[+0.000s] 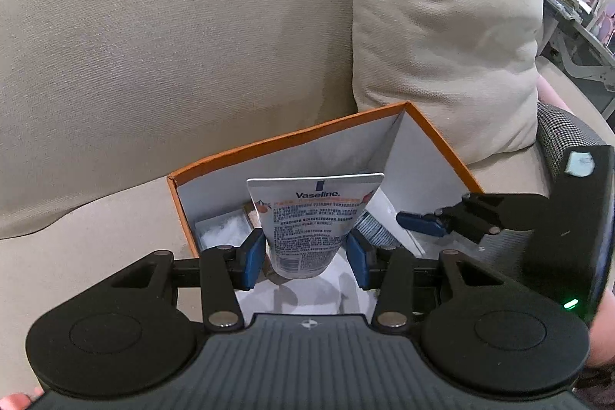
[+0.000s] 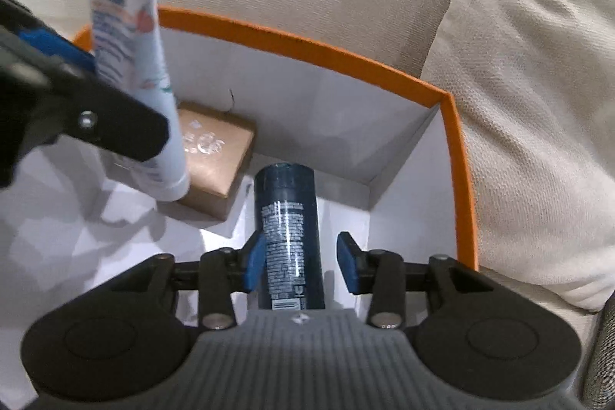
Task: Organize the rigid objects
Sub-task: 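Carry the Vaseline tube and black can into the orange box with both tools, then open left tool to drop the Vaseline tube while right tool releases the black can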
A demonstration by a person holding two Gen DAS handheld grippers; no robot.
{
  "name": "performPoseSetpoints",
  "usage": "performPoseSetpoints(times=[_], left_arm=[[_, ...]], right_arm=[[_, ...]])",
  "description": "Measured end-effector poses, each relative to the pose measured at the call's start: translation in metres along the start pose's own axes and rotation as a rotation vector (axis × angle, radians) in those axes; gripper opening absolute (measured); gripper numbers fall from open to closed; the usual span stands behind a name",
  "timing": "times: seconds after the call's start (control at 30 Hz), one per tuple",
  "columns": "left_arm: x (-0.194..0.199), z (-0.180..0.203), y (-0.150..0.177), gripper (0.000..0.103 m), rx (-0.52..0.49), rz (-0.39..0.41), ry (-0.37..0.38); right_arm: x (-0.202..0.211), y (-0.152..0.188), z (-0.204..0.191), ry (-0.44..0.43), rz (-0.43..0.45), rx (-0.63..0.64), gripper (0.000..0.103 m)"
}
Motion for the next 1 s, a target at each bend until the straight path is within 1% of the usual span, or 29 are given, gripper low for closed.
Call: performPoseSetpoints(times=[0.03,0.07,0.1,0.17,0.2,0.23,0.37,0.43,0.53,0.6,0.63,0.73,0.83,0.93,1.0], left_arm=[[0.001,0.0,0.001,0.052,-0.003,-0.003,0.001],[0.001,0.001,0.002,0.052,-0.004,-0.008,0.002],[0.0,0.001,0.002,0.052,-0.003,-0.012,0.004],[-0.002,0.001,0.002,0.052,0.013,-0.018,0.015],[-0.003,0.001,0.003,0.052,0.026,-0.022,0.023],[-0.005,0.001,0.003,0.052,0.04,-0.027,0.035],[-0.009,0.0,0.0,0.052,0.088,-0.045,0.076],[-0.01,0.001,-0.001,0.052,0.091,-0.05,0.081],[-0.013,0.001,-0.004,0.052,0.109,-0.064,0.097],[-0.017,0.001,-0.006,0.052,0.127,-0.079,0.101],[-0.019,0.001,-0.006,0.052,0.132,-0.087,0.104],[-0.027,0.005,-0.01,0.052,0.155,-0.119,0.125],[-0.036,0.012,-0.013,0.052,0.168,-0.149,0.153],[-0.052,0.023,-0.014,0.052,0.179,-0.18,0.16],[-0.066,0.029,-0.014,0.052,0.205,-0.218,0.171]], right_arm=[[0.003,0.002,0.005,-0.031,0.003,-0.021,0.031],[0.005,0.004,0.007,-0.065,-0.003,-0.038,0.024],[0.006,0.005,0.009,-0.113,-0.017,-0.06,0.016],[0.002,0.007,0.01,-0.17,-0.062,-0.082,0.015],[-0.001,0.008,0.008,-0.185,-0.084,-0.081,0.009],[-0.004,0.009,0.006,-0.19,-0.103,-0.078,0.007],[-0.02,0.003,0.007,-0.158,-0.113,-0.099,0.007],[-0.022,0.0,0.008,-0.129,-0.092,-0.119,0.007],[-0.024,-0.007,0.007,-0.066,-0.05,-0.114,0.005],[-0.028,-0.01,0.007,-0.027,-0.047,-0.105,0.003],[-0.031,-0.012,0.009,-0.03,-0.048,-0.108,0.004],[-0.021,-0.013,0.008,-0.05,-0.028,-0.083,0.005],[0.0,-0.005,0.014,-0.04,-0.028,-0.059,0.007],[0.016,0.007,0.012,-0.026,-0.028,-0.028,0.007],[0.02,0.011,0.01,-0.01,-0.028,-0.007,0.007]])
Point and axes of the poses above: each gripper's, at about its wrist camera, not at the fingertips, and x roughly against the way its jaws point, z to its right, y to its underside, the point moved 1 cm from there along -x, roughly the way its jaws point, and after that the axes turned 2 degrees about y, right-handed, at the moved point
